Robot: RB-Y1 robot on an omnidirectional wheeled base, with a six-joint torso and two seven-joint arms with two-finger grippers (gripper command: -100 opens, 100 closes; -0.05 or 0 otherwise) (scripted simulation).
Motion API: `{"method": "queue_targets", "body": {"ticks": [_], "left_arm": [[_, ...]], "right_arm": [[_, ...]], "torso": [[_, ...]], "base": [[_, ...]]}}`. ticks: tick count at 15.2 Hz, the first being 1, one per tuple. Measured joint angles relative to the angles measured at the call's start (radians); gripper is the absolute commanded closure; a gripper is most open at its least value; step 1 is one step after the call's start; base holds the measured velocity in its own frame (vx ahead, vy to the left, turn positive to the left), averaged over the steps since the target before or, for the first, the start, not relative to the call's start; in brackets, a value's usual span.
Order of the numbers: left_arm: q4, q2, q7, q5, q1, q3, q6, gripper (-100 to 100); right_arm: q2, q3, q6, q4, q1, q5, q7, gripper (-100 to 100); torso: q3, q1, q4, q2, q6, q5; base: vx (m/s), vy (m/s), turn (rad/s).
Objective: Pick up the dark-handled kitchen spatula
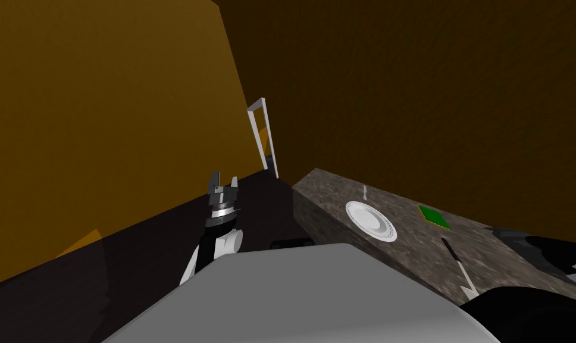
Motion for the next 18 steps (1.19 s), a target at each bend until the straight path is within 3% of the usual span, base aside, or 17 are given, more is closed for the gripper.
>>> {"method": "queue_targets", "body": {"ticks": [2,5,7,18], "left_arm": [[0.000,0.000,0.000,0.000,0.000,0.000,0.000,0],[0.000,0.000,0.000,0.000,0.000,0.000,0.000,0],[0.000,0.000,0.000,0.000,0.000,0.000,0.000,0],[0.000,0.000,0.000,0.000,0.000,0.000,0.000,0]], "right_arm": [[0.007,-0.003,0.033,0.035,-0.048,-0.033,-0.017,-100],[0.035,-0.073,0.100,0.061,-0.073,-0.046,-0.061,-100],[0.044,-0.080,0.136,0.104,-0.117,-0.092,-0.078,-100],[0.120,-0.203,0.331,0.247,-0.278,-0.193,-0.172,-100]], "torso": [[0.000,0.000,0.000,0.000,0.000,0.000],[0.000,0.001,0.000,0.000,0.000,0.000],[0.000,0.001,0.000,0.000,0.000,0.000],[0.000,0.000,0.000,0.000,0.000,0.000]], "base": [[0.002,0.013,-0.045],[0.003,0.018,-0.041],[0.000,0.015,-0.027],[0.001,0.013,-0.032]]}}
